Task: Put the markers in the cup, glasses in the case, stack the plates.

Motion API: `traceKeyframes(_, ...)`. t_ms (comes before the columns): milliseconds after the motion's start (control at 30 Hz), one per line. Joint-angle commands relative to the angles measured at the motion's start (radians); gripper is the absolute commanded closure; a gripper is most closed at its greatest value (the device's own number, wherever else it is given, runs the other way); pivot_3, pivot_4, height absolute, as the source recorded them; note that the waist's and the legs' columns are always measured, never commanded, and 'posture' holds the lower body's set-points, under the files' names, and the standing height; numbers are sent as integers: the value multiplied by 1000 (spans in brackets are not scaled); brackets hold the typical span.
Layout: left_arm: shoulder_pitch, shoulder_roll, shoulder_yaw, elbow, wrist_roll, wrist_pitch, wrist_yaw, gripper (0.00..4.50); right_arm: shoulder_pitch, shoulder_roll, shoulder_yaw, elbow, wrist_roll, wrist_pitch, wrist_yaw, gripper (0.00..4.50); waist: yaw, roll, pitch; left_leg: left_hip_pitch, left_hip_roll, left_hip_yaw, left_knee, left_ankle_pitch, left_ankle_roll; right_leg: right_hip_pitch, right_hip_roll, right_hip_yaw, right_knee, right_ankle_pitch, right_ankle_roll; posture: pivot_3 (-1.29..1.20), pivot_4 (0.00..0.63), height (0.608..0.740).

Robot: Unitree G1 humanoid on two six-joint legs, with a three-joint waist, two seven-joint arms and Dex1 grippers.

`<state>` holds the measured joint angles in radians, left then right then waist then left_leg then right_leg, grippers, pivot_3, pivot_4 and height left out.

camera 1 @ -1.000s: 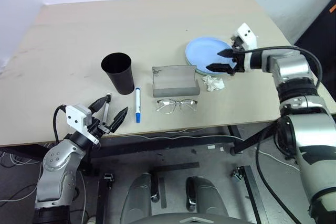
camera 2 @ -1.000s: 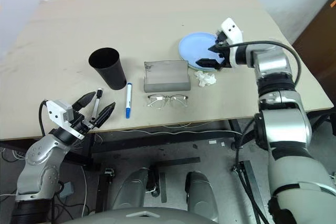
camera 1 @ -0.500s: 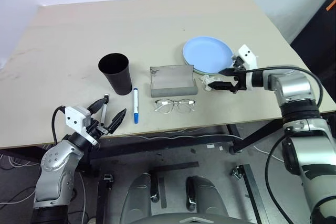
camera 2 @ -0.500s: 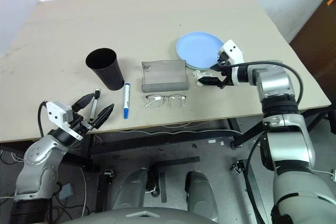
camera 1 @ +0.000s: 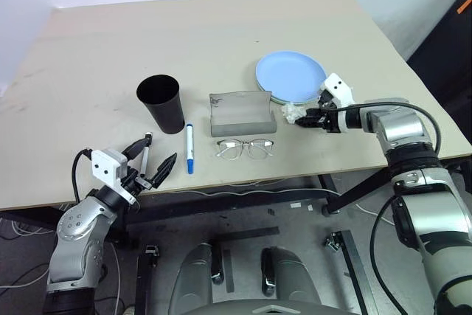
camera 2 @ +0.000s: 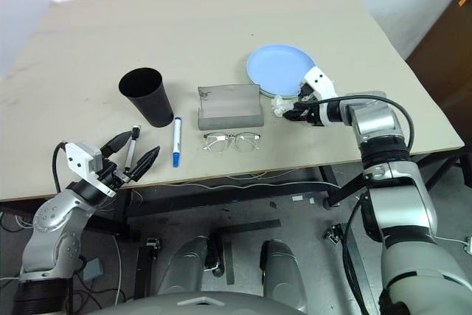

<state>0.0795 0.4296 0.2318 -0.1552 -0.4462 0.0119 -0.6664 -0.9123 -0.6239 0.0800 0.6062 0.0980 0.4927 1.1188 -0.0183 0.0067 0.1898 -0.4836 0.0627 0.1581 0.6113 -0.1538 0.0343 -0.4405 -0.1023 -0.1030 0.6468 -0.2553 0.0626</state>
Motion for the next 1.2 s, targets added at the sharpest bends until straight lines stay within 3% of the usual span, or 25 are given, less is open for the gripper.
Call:
traceKeyframes(33, 5, 8, 27, -43, -3, -11, 10, 0, -45, -17, -67, -74, 78, 26, 33, 4469, 0, 0, 0, 0, 0, 0, 0, 0, 0, 0, 0, 0, 0, 0, 0, 0, 150, 727)
traceKeyframes(167, 14, 3, 19, -43, -4, -16, 7, 0, -131, 47, -118, 21, 96, -4, -86, 4469, -3, 0, 0, 0, 1, 1, 0, 0, 0, -1, 0, 0, 0, 1, -1, 0, 150, 727)
traceKeyframes(267, 14, -2, 18, -37, -1, -23, 11, 0, -215, 99, -129, 201, 50, -106, -239, 4469, -6, 0, 0, 1, 3, 3, 0, 0, 0, -2, 0, -2, 0, 3, -2, 0, 150, 727)
traceKeyframes(467, 15, -3, 26, -25, 0, -35, 9, 0, -326, 161, -76, 492, -55, -229, -419, 4469, -3, 0, 0, 0, 3, 4, -1, 0, 0, -2, 0, -2, -1, 3, -2, 0, 150, 727)
traceKeyframes(533, 18, -1, 28, -29, -1, -35, 9, 0, -347, 174, -59, 551, -92, -251, -480, 4068, -3, 0, 0, -1, 3, 5, 0, 0, 0, -3, -1, -2, -2, 4, -2, 0, 150, 727)
traceKeyframes(633, 22, -1, 31, -44, -2, -29, 17, 0, -369, 183, -72, 560, -83, -266, -446, 3246, -4, 0, 0, -4, 3, 5, 0, 0, 0, -3, -1, -2, 0, 4, -2, 0, 150, 727)
traceKeyframes(900, 49, 3, 40, -71, -5, -16, 22, 0, -377, 128, -26, 494, -137, -274, -376, 507, -16, 0, 0, -4, 4, 5, 2, 0, 0, -3, 0, -2, 1, 5, 1, 0, 150, 727)
traceKeyframes(967, 50, 5, 43, -76, -7, -11, 23, 0, -380, 117, -42, 442, -109, -251, -314, 507, -21, 0, 0, -5, 4, 5, 2, 0, 0, -3, 0, -2, 1, 5, 1, 0, 150, 727)
traceKeyframes(1033, 51, 7, 44, -81, -9, -6, 24, 0, -379, 113, -54, 323, -38, -141, -159, 507, -25, 0, 0, -5, 4, 5, 2, 0, 0, -3, 0, -2, 1, 5, 1, 0, 150, 727)
traceKeyframes(1200, 44, 11, 40, -91, -12, 9, 23, 0, -305, 104, 32, -4, 62, 45, 147, 507, -28, 0, 0, -4, 6, 4, 2, 0, 0, -3, 2, -2, 1, 7, 3, 0, 150, 727)
